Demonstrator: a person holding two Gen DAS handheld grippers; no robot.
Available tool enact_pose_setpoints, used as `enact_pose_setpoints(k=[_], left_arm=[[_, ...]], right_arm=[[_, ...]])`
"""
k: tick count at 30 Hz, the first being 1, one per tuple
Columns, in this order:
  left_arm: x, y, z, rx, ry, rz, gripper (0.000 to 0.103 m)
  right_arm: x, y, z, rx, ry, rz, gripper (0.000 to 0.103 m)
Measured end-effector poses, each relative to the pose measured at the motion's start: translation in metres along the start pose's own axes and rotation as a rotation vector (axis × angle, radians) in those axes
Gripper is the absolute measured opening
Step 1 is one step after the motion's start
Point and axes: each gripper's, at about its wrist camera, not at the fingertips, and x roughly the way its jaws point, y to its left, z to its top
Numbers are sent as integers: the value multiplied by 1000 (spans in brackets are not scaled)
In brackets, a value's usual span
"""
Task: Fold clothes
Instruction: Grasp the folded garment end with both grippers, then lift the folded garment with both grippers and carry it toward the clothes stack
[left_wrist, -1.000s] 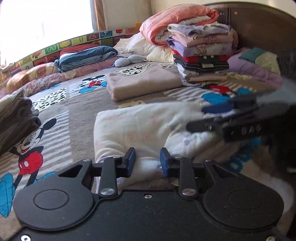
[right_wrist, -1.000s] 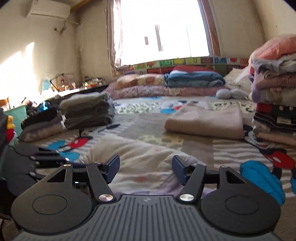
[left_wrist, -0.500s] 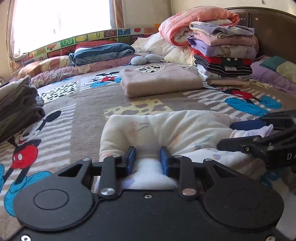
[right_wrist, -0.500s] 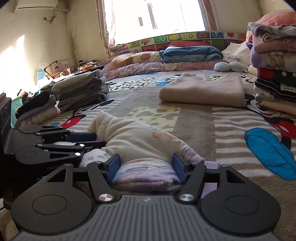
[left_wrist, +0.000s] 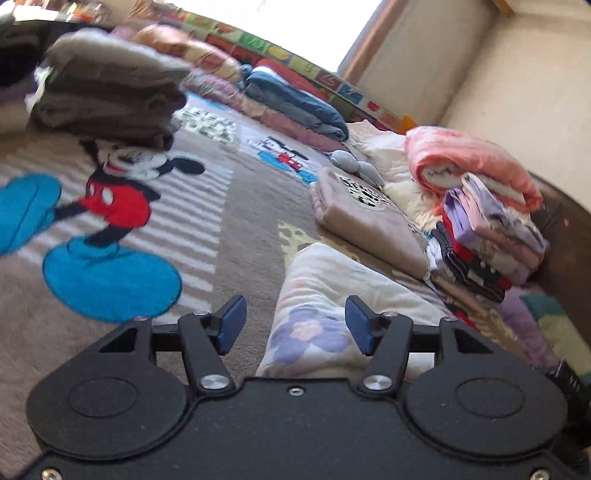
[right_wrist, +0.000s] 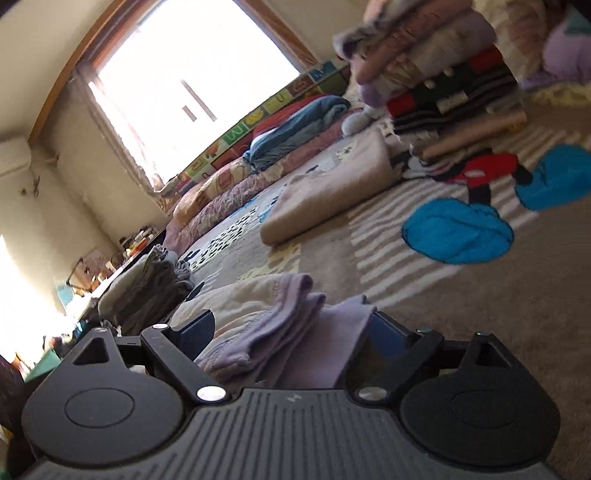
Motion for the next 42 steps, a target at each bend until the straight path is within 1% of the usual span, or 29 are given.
enact_pose_setpoints(k=[2,4,5,6,7,8,10,11,12,15,16,18,20,21,22,23,24,25,26,27,28,29,30,31,32,34,38,40,42], left_arm=[[9,13,-1,-121,45,-52,65],[20,20,-5,-192,81,-82,67],[25,22,-7,-222,93,-93,68],[31,24,-10,-246,100,-100,68],[34,23,-12,-254,103,-102,68],[36,20,-13,-245,102,-100,66],[37,13,-14,-236,112,-98,55],[35,10,-14,-238,110,-94,52],[32,8,-13,-238,103,-93,50],[9,-1,-9,-237,72,-103,46],[-5,-3,-7,-238,61,-102,46],[-38,-7,-4,-247,32,-93,46],[-70,-6,-7,-255,1,-60,47],[-84,1,-11,-282,-7,-45,47],[-92,8,-16,-301,-1,-26,50],[-94,16,-21,-311,21,-1,56],[-92,24,-28,-305,57,34,60],[-90,34,-34,-313,86,51,65],[-91,44,-40,-357,89,39,69],[-92,54,-46,-401,92,27,69],[-93,61,-48,-425,97,16,70],[-93,62,-47,-419,100,8,70],[-94,63,-46,-414,99,1,71],[-94,65,-46,-421,96,-5,71],[-94,67,-47,-429,93,-12,72],[-92,68,-47,-430,95,-20,73],[-86,60,-47,-426,94,-27,73],[-80,53,-48,-405,98,-35,73],[-75,47,-51,-385,104,-44,73]], right_arm=[[3,-18,0,141,24,39,93],[10,-26,-2,217,60,78,97],[14,-26,-3,232,76,96,101],[19,-22,-5,222,94,112,103],[25,-18,-7,214,116,131,103],[31,-14,-9,206,137,150,103],[43,-2,-15,142,171,126,95],[50,2,-18,112,183,105,84],[55,5,-20,96,188,98,78],[60,10,-22,111,174,134,72],[59,11,-22,117,169,153,72],[52,20,-21,132,171,216,65],[44,34,-21,168,201,295,65],[40,42,-23,177,222,329,65],[37,48,-27,173,244,338,65],[36,53,-33,159,268,325,65],[37,56,-40,142,291,293,69],[41,56,-48,118,318,233,75],[47,53,-56,88,354,166,75],[48,53,-60,79,365,134,76],[44,55,-58,96,347,146,77],[39,57,-56,108,322,158,82],[32,58,-55,113,293,169,93],[28,58,-56,117,280,176,98],[27,56,-59,132,290,180,99],[27,51,-65,166,318,186,99],[31,53,-68,148,304,194,99],[37,55,-72,123,301,180,97],[42,59,-75,87,297,157,91]])
